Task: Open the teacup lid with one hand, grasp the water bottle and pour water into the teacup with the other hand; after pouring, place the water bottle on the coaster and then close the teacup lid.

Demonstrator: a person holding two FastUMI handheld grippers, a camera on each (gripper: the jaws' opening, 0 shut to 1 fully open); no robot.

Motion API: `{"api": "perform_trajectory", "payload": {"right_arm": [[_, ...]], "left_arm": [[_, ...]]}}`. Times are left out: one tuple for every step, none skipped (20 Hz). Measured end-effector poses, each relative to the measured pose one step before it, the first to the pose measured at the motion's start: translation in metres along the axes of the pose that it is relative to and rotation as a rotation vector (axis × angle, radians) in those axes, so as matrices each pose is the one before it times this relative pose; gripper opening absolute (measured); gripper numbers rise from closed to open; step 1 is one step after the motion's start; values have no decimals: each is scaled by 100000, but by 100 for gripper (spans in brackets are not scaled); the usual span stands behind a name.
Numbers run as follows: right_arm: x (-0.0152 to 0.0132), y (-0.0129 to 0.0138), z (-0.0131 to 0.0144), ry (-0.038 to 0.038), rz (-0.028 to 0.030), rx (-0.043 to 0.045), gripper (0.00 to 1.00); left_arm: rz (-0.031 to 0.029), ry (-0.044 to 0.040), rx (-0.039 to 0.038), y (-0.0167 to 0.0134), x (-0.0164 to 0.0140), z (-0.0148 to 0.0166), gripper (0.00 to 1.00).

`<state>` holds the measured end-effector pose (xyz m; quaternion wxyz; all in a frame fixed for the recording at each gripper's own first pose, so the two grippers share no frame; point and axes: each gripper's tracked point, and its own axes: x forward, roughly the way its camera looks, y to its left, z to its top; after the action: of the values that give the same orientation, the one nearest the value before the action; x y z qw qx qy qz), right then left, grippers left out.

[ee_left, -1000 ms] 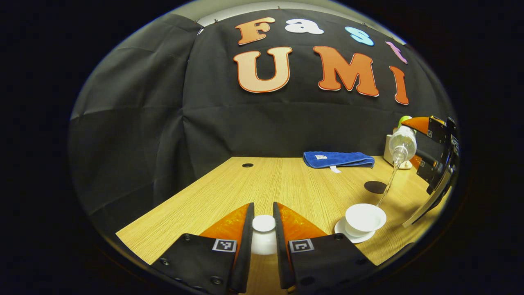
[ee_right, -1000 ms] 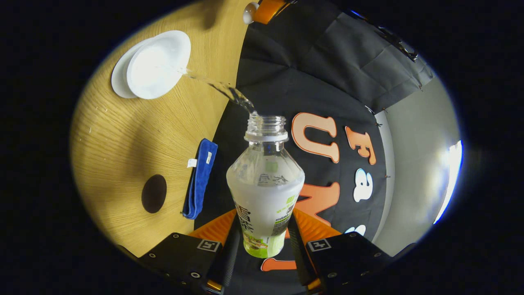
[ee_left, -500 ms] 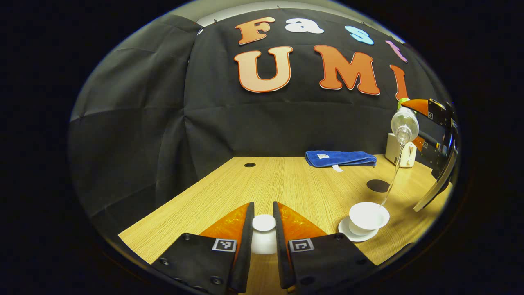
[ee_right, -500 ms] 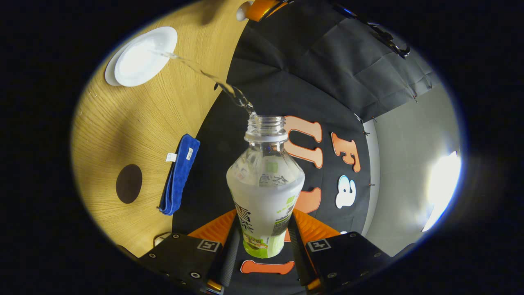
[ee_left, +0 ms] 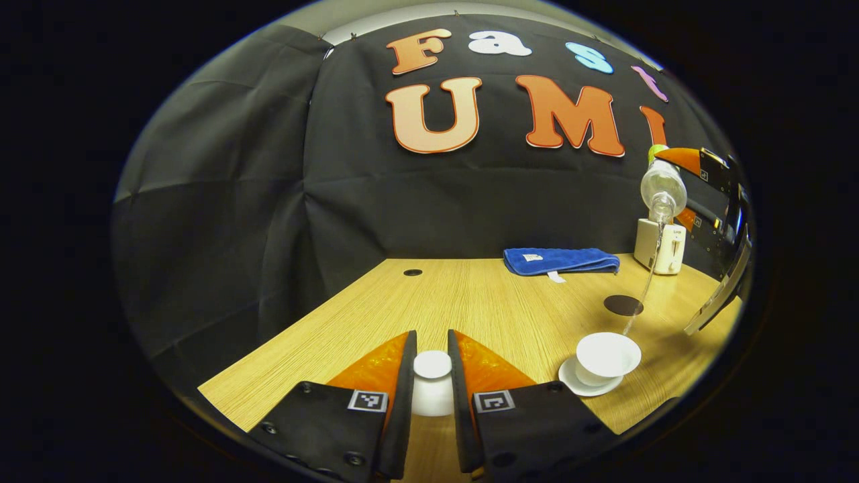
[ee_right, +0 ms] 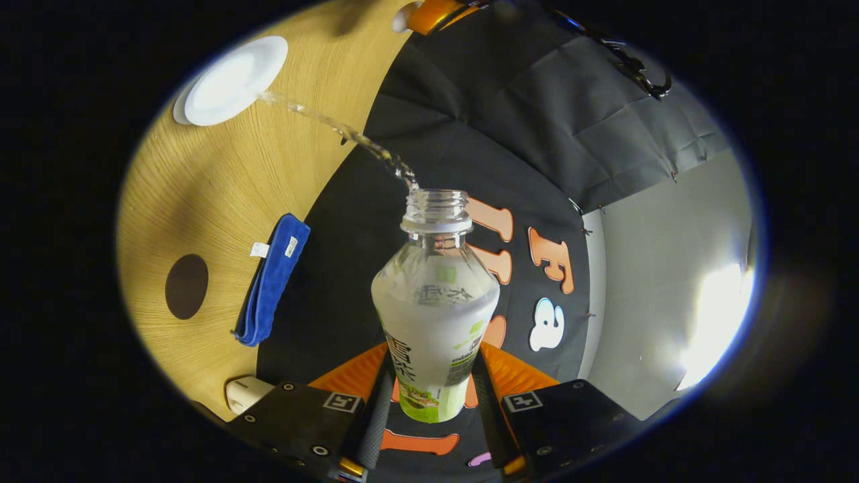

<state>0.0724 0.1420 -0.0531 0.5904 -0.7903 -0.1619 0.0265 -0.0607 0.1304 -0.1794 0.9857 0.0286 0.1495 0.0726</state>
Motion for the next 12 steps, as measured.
{"api": "perform_trajectory", "payload": {"right_arm": [[-81, 338, 439, -1122, 393, -1886, 62], [-103, 507, 333, -1041, 334, -2556, 62], [-130, 228, 327, -1158, 166, -1867, 62], [-172, 202, 279, -774, -7, -1368, 62], [-10, 401, 357, -1059, 287, -739, 62], [69, 470, 505, -1861, 1225, -147, 60], [113, 572, 547, -2279, 1529, -865, 63], [6, 258, 507, -1651, -93, -1936, 63], [-187, -122, 267, -977, -786, -1693, 62], [-136, 77, 238, -568, -263, -953, 62], [197, 265, 205, -488, -159, -480, 63], [111, -57, 37, 25, -926, -637, 63]], "left_arm": [[-81, 329, 26, 78, -86, -90, 33], [-19, 441, 11, -11, 43, -235, 34], [21, 256, 119, -83, 57, -146, 33], [-101, 142, 254, 47, -70, -54, 33], [-30, 309, 183, -35, -36, -143, 33], [-314, 304, -154, -31, 27, -146, 33], [-74, 120, -153, -59, 73, -28, 31], [27, -45, 244, 33, -43, -4, 33], [104, 9, 170, 16, 44, 1, 33], [-141, 23, -221, -155, -13, -49, 33], [-222, 295, 110, -63, -22, -12, 33], [-212, -252, -115, 8, -70, -10, 33]]}}
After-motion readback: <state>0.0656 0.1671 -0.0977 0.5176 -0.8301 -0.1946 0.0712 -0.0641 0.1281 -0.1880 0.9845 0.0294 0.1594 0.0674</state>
